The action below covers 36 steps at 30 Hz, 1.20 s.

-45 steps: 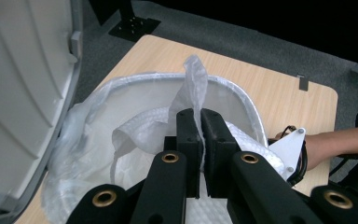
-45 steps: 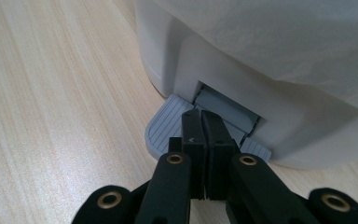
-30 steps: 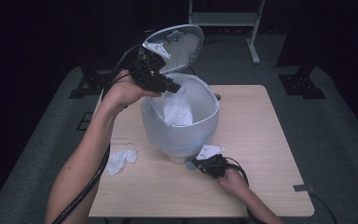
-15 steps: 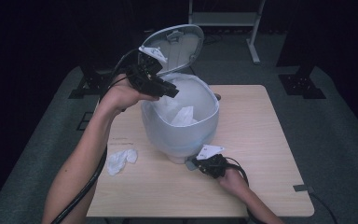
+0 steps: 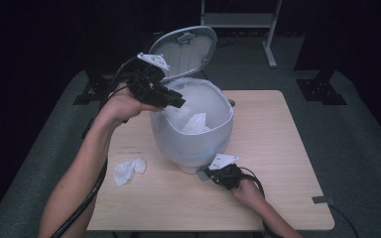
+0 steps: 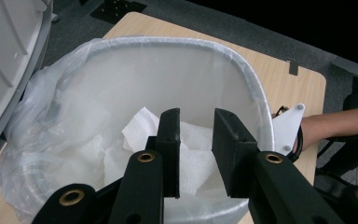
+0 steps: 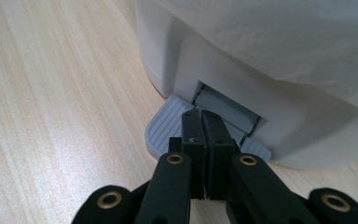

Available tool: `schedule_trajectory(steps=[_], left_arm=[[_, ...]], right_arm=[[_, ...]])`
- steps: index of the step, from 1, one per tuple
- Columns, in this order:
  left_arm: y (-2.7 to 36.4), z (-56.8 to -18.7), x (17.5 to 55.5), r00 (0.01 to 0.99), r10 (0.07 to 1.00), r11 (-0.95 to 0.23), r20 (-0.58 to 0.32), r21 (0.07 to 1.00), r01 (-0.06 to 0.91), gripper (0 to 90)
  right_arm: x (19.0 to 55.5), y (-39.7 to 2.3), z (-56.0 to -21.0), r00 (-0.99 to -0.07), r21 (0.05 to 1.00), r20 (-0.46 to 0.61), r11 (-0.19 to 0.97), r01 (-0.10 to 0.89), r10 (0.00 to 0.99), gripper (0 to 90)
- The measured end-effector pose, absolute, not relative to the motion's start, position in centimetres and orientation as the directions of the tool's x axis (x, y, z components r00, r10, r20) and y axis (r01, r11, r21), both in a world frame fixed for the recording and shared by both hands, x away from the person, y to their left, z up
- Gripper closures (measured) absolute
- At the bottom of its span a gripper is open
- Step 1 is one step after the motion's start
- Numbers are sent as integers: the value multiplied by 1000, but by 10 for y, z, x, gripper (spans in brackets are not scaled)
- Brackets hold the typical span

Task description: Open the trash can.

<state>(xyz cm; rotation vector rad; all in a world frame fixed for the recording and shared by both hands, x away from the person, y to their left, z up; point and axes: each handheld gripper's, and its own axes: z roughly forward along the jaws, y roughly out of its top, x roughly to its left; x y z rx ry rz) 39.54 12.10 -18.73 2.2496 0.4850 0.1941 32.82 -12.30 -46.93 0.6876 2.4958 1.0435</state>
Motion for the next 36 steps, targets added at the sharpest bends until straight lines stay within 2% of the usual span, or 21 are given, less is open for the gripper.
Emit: schedule_trajectory(steps=[29, 36], left_arm=[[157, -195, 372, 926, 375, -570, -36, 779, 261, 602], [173, -202, 365, 921, 389, -550, -32, 793, 260, 542]], right_arm=[[328, -122, -469, -818, 732, -132, 612, 300, 560, 884], [328, -123, -470, -814, 735, -126, 604, 307, 567, 884]])
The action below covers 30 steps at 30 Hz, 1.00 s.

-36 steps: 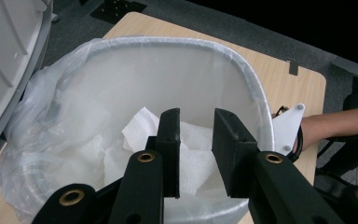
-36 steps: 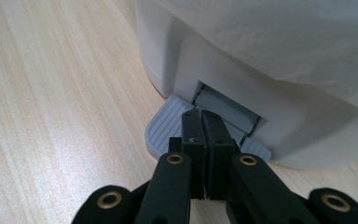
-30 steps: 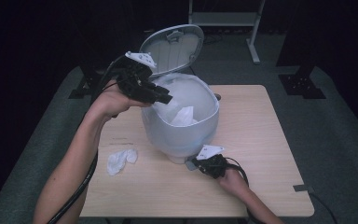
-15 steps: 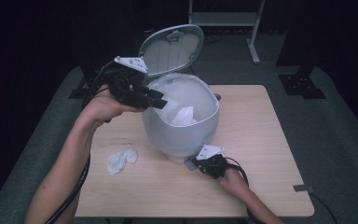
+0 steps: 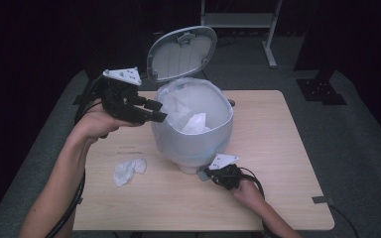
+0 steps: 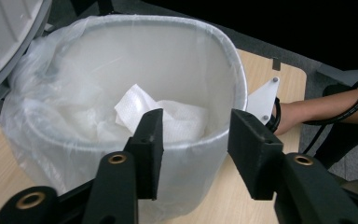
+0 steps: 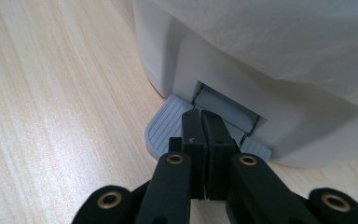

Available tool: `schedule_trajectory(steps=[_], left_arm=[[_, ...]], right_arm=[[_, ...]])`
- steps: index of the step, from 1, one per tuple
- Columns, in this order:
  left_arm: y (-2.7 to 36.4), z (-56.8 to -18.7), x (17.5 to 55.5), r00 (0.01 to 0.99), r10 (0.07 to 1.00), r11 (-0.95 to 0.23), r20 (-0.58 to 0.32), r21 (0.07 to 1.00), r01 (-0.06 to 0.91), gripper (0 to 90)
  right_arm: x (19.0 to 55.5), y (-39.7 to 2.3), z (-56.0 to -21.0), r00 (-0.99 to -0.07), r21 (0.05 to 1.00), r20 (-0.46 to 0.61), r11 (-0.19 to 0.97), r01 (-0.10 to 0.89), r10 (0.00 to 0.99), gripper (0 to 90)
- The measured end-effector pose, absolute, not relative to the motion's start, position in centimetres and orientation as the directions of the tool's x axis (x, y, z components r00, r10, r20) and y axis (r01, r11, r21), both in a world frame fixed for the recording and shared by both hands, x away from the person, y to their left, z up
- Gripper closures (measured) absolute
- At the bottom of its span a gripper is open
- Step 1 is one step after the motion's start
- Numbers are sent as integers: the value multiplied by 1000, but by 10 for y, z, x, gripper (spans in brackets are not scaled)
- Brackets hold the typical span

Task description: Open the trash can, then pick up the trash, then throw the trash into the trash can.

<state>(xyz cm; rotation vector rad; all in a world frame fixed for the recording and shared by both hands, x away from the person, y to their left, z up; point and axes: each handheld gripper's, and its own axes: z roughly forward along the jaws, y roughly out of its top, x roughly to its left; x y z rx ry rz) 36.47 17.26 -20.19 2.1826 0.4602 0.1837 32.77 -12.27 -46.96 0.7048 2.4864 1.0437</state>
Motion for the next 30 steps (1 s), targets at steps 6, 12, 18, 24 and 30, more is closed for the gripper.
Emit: schedule_trajectory(steps=[6, 12, 18, 24, 30], left_arm=[[195, -214, 359, 913, 405, -531, -45, 802, 274, 496], [213, -229, 356, 901, 431, -517, -49, 805, 291, 426], [233, -245, 348, 892, 447, -500, -60, 810, 305, 391], [251, -261, 343, 877, 477, -494, -59, 808, 323, 369], [263, -277, 339, 864, 500, -491, -52, 805, 332, 352]], right_arm=[[328, -123, -470, -814, 735, -122, 602, 311, 568, 884], [327, -121, -469, -811, 733, -131, 607, 307, 570, 884], [327, -121, -469, -811, 731, -130, 608, 311, 571, 884], [327, -121, -469, -808, 731, -132, 607, 312, 574, 884], [327, -121, -469, -806, 728, -127, 606, 320, 578, 884]])
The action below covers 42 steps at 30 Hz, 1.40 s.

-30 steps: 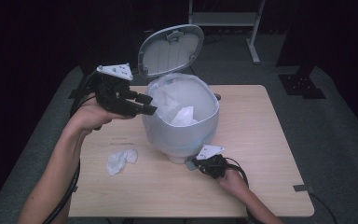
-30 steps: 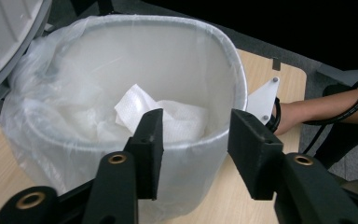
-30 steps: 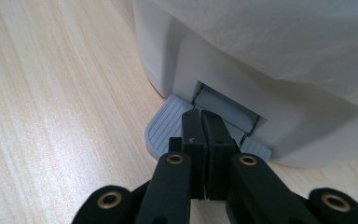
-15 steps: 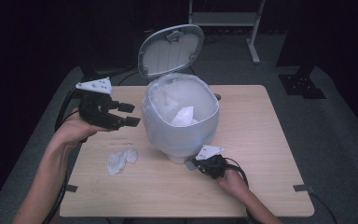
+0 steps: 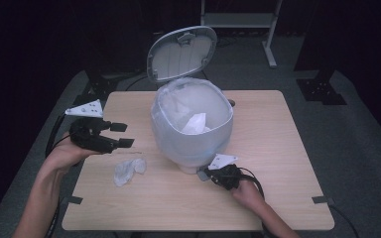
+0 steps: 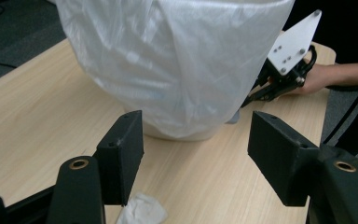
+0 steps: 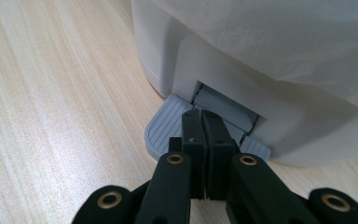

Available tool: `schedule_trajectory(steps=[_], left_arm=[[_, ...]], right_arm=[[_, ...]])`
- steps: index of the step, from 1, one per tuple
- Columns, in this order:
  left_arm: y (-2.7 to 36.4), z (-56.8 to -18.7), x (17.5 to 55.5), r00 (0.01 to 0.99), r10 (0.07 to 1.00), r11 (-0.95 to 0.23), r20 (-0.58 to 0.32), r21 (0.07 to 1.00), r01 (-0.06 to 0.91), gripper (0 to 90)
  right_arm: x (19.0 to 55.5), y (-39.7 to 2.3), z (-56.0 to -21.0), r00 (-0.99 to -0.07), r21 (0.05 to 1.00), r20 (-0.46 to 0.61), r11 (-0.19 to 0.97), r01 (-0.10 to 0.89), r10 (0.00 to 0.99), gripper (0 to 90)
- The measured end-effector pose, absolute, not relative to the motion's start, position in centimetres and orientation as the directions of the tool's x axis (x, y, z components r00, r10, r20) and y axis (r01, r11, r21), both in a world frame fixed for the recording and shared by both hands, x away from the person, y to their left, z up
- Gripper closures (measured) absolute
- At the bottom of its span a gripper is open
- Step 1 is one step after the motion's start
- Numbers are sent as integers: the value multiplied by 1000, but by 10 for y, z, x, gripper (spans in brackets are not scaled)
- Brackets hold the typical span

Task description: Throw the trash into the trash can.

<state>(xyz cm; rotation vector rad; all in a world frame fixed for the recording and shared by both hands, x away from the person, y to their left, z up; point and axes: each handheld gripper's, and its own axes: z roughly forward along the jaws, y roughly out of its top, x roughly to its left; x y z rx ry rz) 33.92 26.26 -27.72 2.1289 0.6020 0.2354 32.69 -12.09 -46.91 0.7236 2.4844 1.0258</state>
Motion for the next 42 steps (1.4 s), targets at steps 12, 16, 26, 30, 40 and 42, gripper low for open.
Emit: schedule_trajectory(steps=[12, 16, 26, 30, 40, 42], left_arm=[[275, -305, 338, 853, 516, -473, -81, 803, 362, 343], [277, -309, 337, 851, 522, -485, -66, 797, 359, 332], [283, -320, 335, 835, 548, -495, -51, 785, 373, 311], [287, -327, 335, 825, 562, -493, -54, 780, 386, 305], [292, -341, 335, 811, 582, -492, -56, 770, 407, 274], [293, -345, 335, 807, 588, -491, -57, 767, 412, 274]], right_arm=[[327, -121, -469, -806, 728, -127, 607, 320, 578, 884], [327, -121, -469, -806, 730, -125, 603, 320, 579, 884], [327, -121, -469, -807, 730, -127, 606, 318, 577, 884], [327, -121, -469, -806, 729, -129, 606, 318, 578, 884], [327, -121, -469, -806, 728, -128, 606, 320, 579, 884], [327, -121, -469, -805, 730, -128, 605, 319, 579, 884]])
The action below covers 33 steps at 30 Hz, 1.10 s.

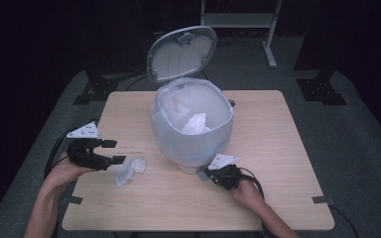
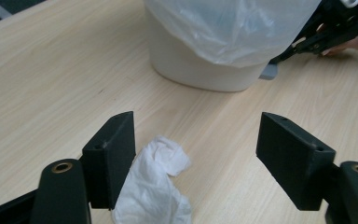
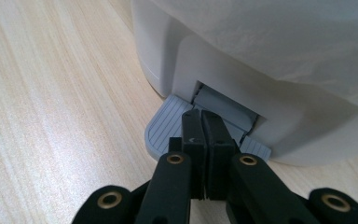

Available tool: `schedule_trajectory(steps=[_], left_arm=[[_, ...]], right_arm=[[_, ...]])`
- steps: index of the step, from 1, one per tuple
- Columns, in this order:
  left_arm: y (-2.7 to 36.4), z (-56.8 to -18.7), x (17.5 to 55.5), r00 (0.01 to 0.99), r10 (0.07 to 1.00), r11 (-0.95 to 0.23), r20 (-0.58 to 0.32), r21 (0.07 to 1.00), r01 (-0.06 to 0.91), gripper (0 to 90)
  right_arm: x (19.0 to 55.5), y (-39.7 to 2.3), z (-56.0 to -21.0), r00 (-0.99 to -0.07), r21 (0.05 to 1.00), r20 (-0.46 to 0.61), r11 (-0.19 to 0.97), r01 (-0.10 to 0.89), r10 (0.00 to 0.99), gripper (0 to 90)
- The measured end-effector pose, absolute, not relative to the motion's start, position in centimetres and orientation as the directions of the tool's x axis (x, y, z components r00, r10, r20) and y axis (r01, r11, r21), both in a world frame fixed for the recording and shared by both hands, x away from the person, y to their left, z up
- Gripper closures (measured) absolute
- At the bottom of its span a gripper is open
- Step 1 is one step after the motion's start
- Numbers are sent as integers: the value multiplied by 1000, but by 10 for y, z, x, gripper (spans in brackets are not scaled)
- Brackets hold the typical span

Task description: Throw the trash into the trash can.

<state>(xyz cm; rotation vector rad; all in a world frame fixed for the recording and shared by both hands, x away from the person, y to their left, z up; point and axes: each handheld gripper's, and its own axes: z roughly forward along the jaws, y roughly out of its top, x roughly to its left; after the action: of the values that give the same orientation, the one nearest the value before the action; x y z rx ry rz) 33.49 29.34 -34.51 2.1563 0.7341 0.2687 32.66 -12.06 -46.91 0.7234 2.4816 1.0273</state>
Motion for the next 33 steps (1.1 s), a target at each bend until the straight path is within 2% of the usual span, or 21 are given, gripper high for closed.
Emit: schedule_trajectory(steps=[25, 33], left_arm=[[301, -393, 338, 790, 608, -486, -79, 749, 450, 271], [298, -404, 338, 791, 609, -505, -57, 742, 442, 274]], right_arm=[[326, -120, -469, -804, 730, -131, 605, 318, 581, 884], [326, -121, -469, -803, 731, -131, 604, 318, 581, 884]])
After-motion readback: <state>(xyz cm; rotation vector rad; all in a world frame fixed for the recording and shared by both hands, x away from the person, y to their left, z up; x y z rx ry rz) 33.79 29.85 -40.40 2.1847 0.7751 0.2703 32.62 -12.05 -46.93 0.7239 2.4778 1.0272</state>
